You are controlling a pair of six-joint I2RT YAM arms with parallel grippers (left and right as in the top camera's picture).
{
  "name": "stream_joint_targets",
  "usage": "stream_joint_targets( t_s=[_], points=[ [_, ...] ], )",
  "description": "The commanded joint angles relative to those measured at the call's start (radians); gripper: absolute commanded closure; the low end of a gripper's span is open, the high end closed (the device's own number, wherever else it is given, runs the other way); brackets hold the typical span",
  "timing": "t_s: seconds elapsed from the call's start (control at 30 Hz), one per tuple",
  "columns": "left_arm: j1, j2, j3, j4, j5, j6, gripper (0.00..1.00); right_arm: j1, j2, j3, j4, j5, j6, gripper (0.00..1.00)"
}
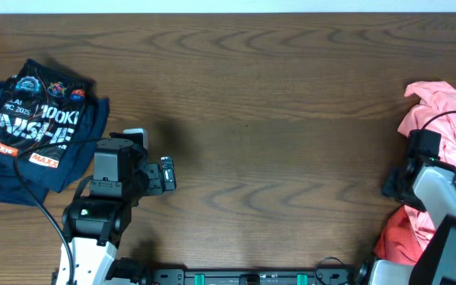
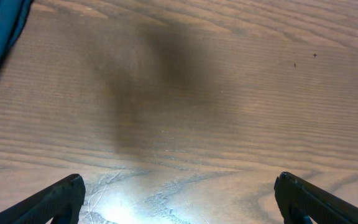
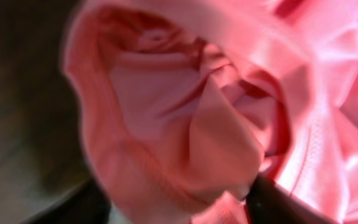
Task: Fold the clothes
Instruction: 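Reach the right gripper into the pink pile and grasp one shirt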
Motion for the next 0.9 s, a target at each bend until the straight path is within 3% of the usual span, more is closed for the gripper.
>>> stream_joint_targets(
  t_s=[0.0, 0.23, 0.37, 0.57, 0.7, 0.87],
  points=[
    [0.005, 0.002, 0.024, 0.009, 0.002, -0.010, 0.02, -0.014, 0.011, 0.025, -0.007, -0.005, 0.021, 0.99],
    [0.005, 0.001, 0.024, 0.043, 0.002, -0.010, 0.02, -0.013, -0.127, 0.304, -0.213, -0.159, 0.018, 0.99],
    [0.005, 0.002, 0.024, 0.052, 0.002, -0.010, 0.02, -0.004, -0.209, 0.501, -0.297, -0.400, -0.029, 0.99],
    [0.005, 0.002, 0.024, 0.056, 0.002, -0.010, 0.02, 0.076, -0.251, 0.543, -0.361, -0.727, -0.158, 0.99],
    [0.005, 0.002, 0.024, 0.065, 0.002, -0.010, 0.02, 0.218, -0.241, 0.531, -0.289, -1.003, -0.221, 0.98],
    [0.005, 0.002, 0.024, 0.086, 0.002, -0.010, 0.02, 0.485, -0.190, 0.509, -0.064, -1.006, -0.209, 0.98]
  ],
)
